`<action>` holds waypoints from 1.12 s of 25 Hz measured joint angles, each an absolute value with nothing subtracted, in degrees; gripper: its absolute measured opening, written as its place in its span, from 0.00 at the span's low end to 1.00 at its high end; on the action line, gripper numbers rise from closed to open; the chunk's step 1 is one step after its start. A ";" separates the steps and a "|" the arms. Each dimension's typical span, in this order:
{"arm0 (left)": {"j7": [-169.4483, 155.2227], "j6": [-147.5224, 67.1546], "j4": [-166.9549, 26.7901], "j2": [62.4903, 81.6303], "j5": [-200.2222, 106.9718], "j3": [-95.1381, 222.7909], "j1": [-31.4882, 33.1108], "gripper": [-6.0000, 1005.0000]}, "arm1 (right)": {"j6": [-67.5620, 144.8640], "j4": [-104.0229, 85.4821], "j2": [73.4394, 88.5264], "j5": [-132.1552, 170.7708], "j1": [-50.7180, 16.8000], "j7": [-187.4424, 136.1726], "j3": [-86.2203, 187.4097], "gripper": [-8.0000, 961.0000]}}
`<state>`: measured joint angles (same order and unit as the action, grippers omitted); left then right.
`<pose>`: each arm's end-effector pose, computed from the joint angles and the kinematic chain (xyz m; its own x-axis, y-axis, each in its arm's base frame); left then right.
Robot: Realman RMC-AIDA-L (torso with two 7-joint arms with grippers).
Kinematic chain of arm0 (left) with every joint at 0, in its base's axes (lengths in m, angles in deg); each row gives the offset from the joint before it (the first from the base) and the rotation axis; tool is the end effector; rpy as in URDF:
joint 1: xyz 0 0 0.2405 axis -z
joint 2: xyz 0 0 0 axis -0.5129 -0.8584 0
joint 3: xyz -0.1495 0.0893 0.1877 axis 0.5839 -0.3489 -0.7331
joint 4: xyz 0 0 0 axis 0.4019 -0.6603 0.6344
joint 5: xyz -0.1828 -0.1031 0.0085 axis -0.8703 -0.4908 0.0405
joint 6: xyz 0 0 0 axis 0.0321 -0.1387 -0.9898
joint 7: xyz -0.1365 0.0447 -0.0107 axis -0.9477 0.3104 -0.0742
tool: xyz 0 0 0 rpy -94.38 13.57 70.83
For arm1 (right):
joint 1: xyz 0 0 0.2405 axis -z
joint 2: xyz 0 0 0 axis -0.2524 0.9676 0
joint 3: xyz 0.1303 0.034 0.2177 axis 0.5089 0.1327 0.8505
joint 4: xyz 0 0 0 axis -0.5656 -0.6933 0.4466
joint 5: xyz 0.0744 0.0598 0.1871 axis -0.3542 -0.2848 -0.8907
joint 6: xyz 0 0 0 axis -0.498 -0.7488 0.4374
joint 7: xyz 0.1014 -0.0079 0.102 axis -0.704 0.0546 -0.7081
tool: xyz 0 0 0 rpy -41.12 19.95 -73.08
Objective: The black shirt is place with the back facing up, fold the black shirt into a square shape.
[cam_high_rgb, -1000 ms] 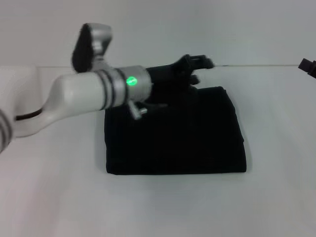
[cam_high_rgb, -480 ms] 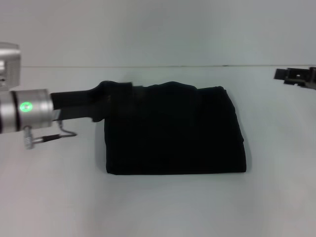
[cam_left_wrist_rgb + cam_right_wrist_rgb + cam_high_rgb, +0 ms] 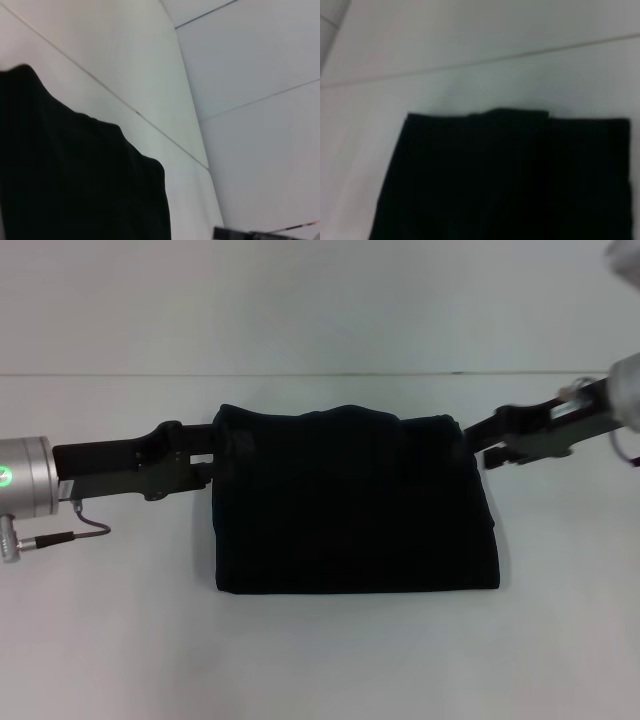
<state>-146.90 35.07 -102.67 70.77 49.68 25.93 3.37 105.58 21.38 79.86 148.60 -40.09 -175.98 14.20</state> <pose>-0.2560 0.3695 0.0287 -0.0034 0.8867 0.4623 0.9298 -0.1673 0.3278 0.2014 0.4418 0.0248 0.2731 -0.9278 -0.2540 -0.9529 -0.2248 -0.2035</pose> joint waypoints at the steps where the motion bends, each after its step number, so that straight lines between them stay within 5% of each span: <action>1: -146.88 35.08 -102.85 70.78 49.69 26.05 3.22 0.58 | 104.14 20.43 80.25 148.94 -40.72 -176.31 13.30 0.62; 14: -146.10 34.29 -103.01 71.29 49.31 26.76 3.13 0.58 | 86.74 13.15 85.38 149.05 -42.74 -173.24 10.73 0.64; 24: -146.10 33.29 -102.86 71.90 49.14 26.76 3.45 0.58 | 85.84 12.32 85.36 148.24 -42.35 -171.69 11.05 0.65; 28: -146.10 33.17 -102.88 72.02 49.14 26.76 3.52 0.58 | 85.21 11.78 85.66 148.05 -42.53 -171.67 10.84 0.73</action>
<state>-146.10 33.17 -102.88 72.02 49.14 26.76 3.52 85.21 11.78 85.66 148.05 -42.53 -171.67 10.84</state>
